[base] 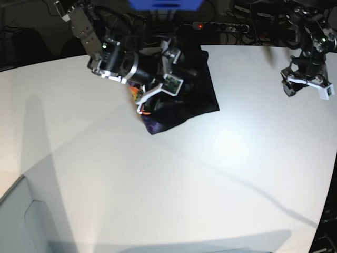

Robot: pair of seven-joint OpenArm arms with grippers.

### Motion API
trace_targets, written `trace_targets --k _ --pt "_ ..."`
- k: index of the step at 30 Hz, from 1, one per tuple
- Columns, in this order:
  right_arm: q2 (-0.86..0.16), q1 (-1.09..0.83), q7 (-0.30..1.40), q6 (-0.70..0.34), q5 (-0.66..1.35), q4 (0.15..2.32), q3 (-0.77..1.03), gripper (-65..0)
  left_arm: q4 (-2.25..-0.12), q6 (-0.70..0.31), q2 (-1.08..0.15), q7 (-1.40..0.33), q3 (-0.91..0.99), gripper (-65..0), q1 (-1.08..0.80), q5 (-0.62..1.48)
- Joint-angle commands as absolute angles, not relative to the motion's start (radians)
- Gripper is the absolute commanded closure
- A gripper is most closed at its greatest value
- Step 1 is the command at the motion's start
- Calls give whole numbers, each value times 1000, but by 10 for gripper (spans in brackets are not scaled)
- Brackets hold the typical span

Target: Fold the T-shirt properly

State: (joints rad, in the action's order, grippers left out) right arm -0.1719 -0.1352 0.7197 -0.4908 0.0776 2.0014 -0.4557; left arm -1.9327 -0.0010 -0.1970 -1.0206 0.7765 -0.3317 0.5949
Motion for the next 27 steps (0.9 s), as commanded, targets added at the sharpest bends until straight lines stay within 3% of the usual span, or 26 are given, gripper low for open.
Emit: trace_targets --k 1,5,20,27 --pt "-160 -119 699 -510 91 1998 -443 -436 -1949 -1 -213 -1003 783 -358 -341 604" --pt "-139 -54 700 -510 91 1897 -449 -436 -1951 -1 -213 -1003 783 -358 -358 604" --pt "101 162 659 -510 93 1437 -578 -436 -1951 -1 -209 -1000 783 -358 -406 604" --pt "82 162 513 -507 93 1472 -625 -436 -1951 -1 -209 -1001 835 -358 -409 605"
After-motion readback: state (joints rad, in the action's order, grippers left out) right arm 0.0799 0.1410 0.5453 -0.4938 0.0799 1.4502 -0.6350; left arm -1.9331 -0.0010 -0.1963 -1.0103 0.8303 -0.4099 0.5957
